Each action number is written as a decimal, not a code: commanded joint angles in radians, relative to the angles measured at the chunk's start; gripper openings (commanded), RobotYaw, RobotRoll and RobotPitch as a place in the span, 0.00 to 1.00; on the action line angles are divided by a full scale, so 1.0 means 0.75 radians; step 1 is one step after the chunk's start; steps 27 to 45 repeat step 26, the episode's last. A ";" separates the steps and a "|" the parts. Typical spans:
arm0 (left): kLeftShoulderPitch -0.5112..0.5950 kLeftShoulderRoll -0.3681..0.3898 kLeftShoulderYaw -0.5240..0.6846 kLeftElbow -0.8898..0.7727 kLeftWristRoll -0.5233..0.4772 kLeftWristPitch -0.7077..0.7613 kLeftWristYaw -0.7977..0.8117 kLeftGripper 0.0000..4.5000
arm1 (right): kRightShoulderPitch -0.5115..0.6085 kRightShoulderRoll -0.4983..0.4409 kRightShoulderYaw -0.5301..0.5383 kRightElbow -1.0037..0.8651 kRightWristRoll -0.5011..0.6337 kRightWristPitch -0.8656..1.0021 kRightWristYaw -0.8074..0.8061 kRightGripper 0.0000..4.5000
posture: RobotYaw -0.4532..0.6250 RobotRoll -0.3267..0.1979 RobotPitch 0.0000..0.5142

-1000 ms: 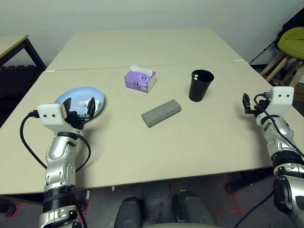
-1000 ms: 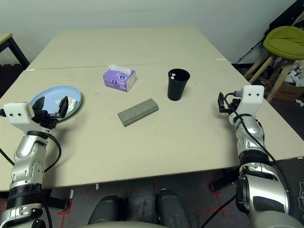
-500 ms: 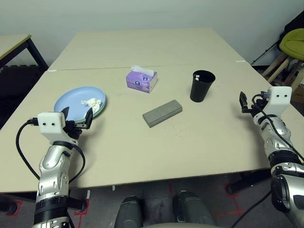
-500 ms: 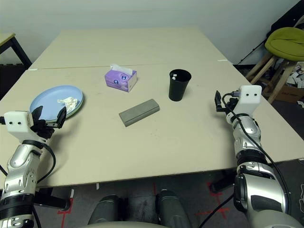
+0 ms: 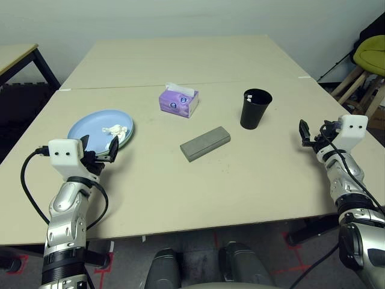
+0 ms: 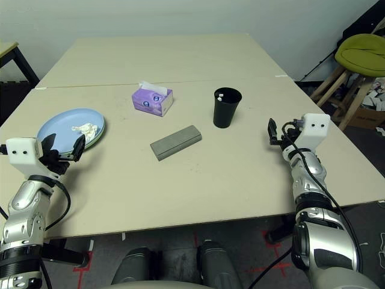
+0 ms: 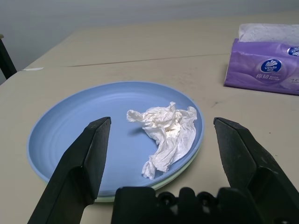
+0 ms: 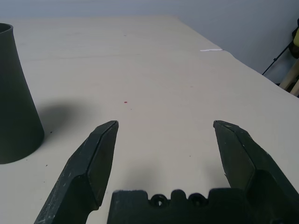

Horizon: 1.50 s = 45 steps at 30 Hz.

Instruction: Organize and tidy the items on the table.

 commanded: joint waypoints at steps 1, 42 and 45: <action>0.022 -0.012 0.009 -0.028 0.004 -0.005 0.022 1.00 | 0.003 -0.005 -0.013 0.022 0.013 0.015 0.013 0.99 | 0.50 0.62 0.05; 0.047 -0.023 0.022 -0.030 0.003 -0.085 0.068 1.00 | 0.007 0.001 -0.036 0.026 0.061 0.024 0.081 0.99 | 0.51 0.62 0.04; 0.047 -0.023 0.022 -0.030 0.003 -0.085 0.068 1.00 | 0.007 0.001 -0.036 0.026 0.061 0.024 0.081 0.99 | 0.51 0.62 0.04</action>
